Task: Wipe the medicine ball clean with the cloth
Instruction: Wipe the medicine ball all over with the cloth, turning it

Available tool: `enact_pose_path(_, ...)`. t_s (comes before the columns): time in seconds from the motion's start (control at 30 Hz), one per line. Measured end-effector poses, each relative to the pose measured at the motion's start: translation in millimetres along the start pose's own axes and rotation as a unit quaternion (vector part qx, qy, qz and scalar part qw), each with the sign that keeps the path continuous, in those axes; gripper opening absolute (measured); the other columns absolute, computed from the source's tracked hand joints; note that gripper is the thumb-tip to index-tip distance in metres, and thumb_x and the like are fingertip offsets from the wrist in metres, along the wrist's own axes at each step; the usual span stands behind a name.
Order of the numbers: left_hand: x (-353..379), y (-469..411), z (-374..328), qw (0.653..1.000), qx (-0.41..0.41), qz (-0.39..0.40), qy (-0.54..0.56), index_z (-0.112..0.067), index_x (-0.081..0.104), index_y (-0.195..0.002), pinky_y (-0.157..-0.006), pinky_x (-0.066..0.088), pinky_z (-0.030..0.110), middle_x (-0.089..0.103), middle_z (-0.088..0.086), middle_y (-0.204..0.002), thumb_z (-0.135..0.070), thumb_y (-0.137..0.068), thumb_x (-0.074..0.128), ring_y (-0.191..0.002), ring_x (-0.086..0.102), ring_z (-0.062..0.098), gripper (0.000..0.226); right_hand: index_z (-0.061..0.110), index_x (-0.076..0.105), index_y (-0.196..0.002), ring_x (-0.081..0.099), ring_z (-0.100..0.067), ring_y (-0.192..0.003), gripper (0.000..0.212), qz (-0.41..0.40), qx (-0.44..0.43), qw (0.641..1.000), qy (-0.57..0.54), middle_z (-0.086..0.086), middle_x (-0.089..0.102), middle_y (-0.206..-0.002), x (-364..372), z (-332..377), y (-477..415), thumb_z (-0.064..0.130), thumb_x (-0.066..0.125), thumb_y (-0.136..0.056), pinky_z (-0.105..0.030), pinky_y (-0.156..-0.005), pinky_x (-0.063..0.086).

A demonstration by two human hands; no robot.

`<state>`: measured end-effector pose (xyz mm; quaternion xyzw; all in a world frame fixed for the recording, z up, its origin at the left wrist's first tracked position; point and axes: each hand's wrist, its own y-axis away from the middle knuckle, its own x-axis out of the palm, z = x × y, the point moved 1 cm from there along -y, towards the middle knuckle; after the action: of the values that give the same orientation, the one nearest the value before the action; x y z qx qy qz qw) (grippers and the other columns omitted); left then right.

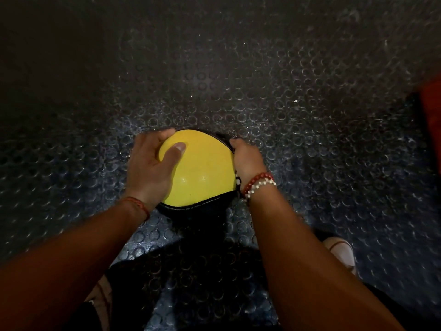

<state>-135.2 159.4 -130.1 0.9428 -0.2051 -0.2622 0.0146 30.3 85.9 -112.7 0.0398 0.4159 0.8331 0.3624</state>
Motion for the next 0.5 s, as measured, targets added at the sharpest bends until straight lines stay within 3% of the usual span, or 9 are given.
enact_pose_path(0.07, 0.8, -0.8, -1.4, 1.0, -0.008, -0.002, -0.001, -0.034, 0.062, -0.12, -0.086, 0.034, 0.007, 0.047, -0.011, -0.116, -0.055, -0.08, 0.056, -0.108, 0.049, 0.003, 0.046, 0.004, 0.06, -0.12, 0.053, -0.022, -0.112, 0.034, -0.016, 0.01, 1.0, -0.024, -0.012, 0.056, -0.128, -2.5, -9.8, 5.9, 0.022, 0.04, -0.1, -0.023, -0.09, 0.036)
enact_pose_path(0.17, 0.8, -2.0, -1.5, 1.0, -0.01, -0.005, -0.006, -0.03, 0.063, -0.122, -0.081, 0.031, 0.002, 0.047, -0.01, -0.119, -0.052, -0.081, 0.055, -0.099, 0.047, -0.009, 0.047, 0.01, 0.064, -0.111, 0.057, -0.016, -0.095, 0.032, -0.08, -0.007, 0.996, -0.026, -0.003, 0.06, -0.107, 6.8, -28.2, 16.9, 0.027, 0.039, -0.098, -0.014, -0.078, 0.041)
enact_pose_path(0.23, -0.1, -2.3, -0.6, 1.0, -0.001, -0.003, -0.009, -0.03, 0.062, -0.122, -0.081, 0.031, 0.0, 0.047, -0.01, -0.119, -0.06, -0.077, 0.053, -0.098, 0.045, -0.017, 0.055, 0.02, 0.064, -0.11, 0.056, -0.014, -0.094, 0.03, -0.126, -0.058, 0.99, -0.024, 0.002, 0.058, -0.109, 16.7, -32.8, 29.3, 0.033, 0.041, -0.096, -0.022, -0.08, 0.043)
enact_pose_path(0.3, -1.6, -2.5, 1.6, 1.0, 0.005, -0.002, -0.008, -0.032, 0.062, -0.121, -0.081, 0.03, -0.002, 0.047, -0.01, -0.119, -0.064, -0.074, 0.049, -0.098, 0.044, -0.021, 0.058, 0.028, 0.059, -0.121, 0.05, -0.012, -0.098, 0.032, -0.146, -0.149, 0.976, 0.058, 0.007, 0.052, -0.119, 24.5, -30.4, 40.8, 0.036, 0.042, -0.095, -0.022, -0.078, 0.039)
enact_pose_path(0.4, -3.1, -2.4, 4.9, 1.0, 0.017, 0.004, -0.008, -0.034, 0.06, -0.119, -0.084, 0.031, -0.002, 0.048, -0.008, -0.119, -0.063, -0.075, 0.048, -0.098, 0.043, -0.024, 0.054, 0.03, 0.059, -0.123, 0.051, -0.016, -0.107, 0.035, -0.13, -0.3, 0.927, 0.182, 0.006, 0.053, -0.124, 29.9, -15.0, 44.1, 0.036, 0.043, -0.094, -0.031, -0.089, 0.041)
enact_pose_path(0.5, -3.2, -2.5, 6.9, 1.0, 0.02, 0.008, 0.0, -0.033, 0.059, -0.119, -0.085, 0.032, -0.001, 0.047, -0.012, -0.115, -0.062, -0.075, 0.049, -0.098, 0.043, -0.025, 0.054, 0.025, 0.065, -0.109, 0.054, -0.019, -0.092, 0.03, -0.064, -0.315, 0.912, 0.254, 0.003, 0.055, -0.107, 27.7, 4.9, 25.7, 0.036, 0.042, -0.095, -0.031, -0.075, 0.043)
